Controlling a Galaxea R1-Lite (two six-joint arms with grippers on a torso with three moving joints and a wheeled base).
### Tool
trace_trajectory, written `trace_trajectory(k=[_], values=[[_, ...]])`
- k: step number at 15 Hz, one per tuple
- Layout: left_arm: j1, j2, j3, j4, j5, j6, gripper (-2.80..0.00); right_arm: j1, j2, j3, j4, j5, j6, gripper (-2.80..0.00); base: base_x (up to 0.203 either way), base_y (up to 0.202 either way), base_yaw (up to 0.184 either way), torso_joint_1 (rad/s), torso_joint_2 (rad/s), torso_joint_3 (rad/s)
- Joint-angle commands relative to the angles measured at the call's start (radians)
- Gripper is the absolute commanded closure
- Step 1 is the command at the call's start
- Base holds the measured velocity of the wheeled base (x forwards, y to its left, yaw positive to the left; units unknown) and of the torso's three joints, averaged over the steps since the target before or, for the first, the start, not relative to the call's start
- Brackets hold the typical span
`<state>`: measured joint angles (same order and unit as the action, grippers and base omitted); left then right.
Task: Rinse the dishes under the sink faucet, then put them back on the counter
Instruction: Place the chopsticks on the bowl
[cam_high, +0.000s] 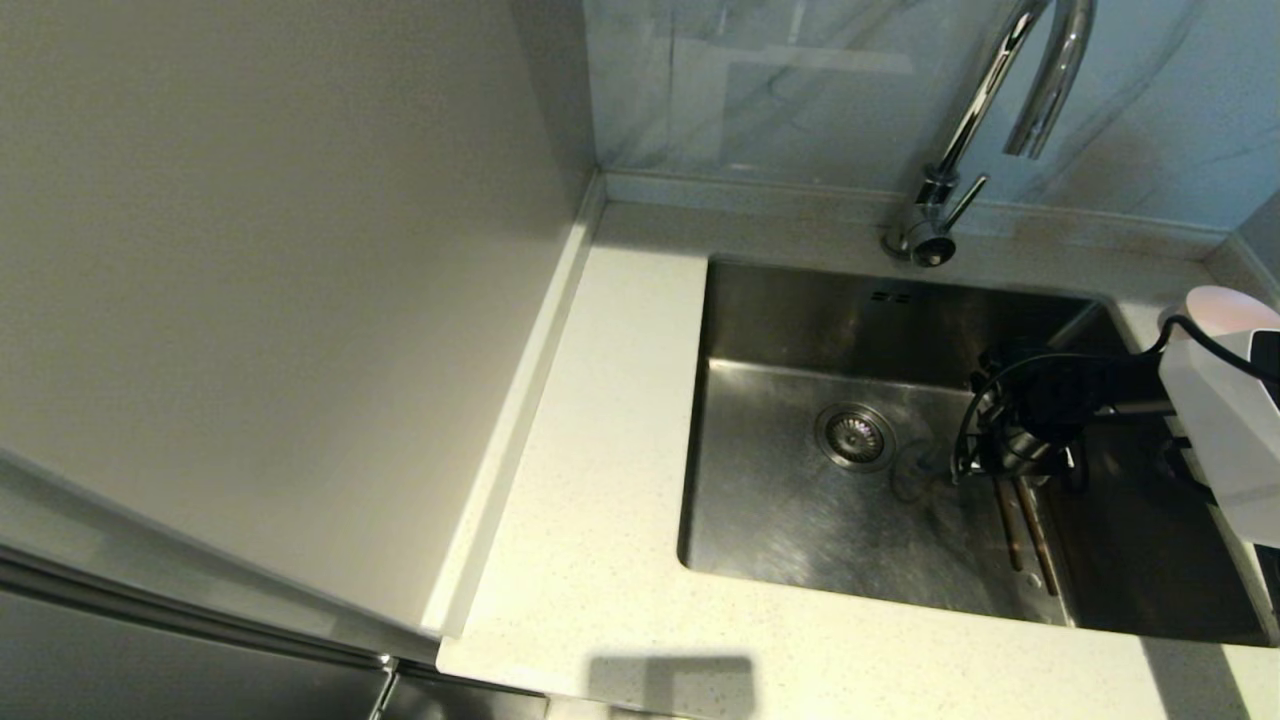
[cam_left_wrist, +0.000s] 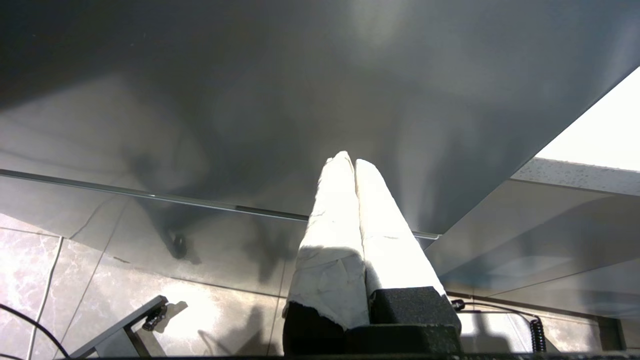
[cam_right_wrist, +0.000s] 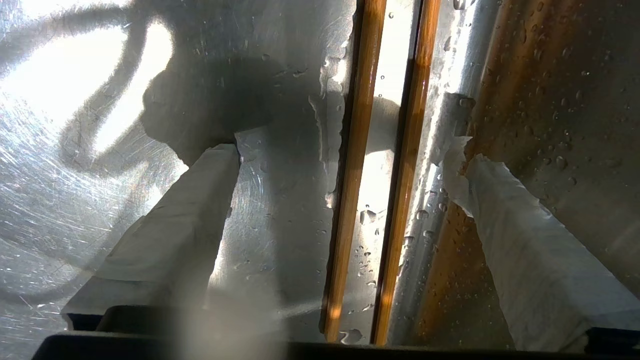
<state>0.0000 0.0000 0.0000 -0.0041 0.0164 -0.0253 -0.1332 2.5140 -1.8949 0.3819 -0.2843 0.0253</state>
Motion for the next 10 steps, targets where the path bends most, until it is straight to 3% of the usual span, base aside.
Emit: trace_trajectory(k=[1,10], values=[[0.000,-0.003,0.000,0.000,0.000,-0.001,0.00,0.001,0.014,0.000,0.003,-0.001,0.002,-2.80,0.000,0.000,0.000,0.000,0.00,0.000],[0.000,-0.003,0.000,0.000,0.000,-0.001,0.00,0.004,-0.008,-0.020,0.011,0.146,-0.001,-2.80,0.000,0.000,0.000,0.000,0.00,0.000]])
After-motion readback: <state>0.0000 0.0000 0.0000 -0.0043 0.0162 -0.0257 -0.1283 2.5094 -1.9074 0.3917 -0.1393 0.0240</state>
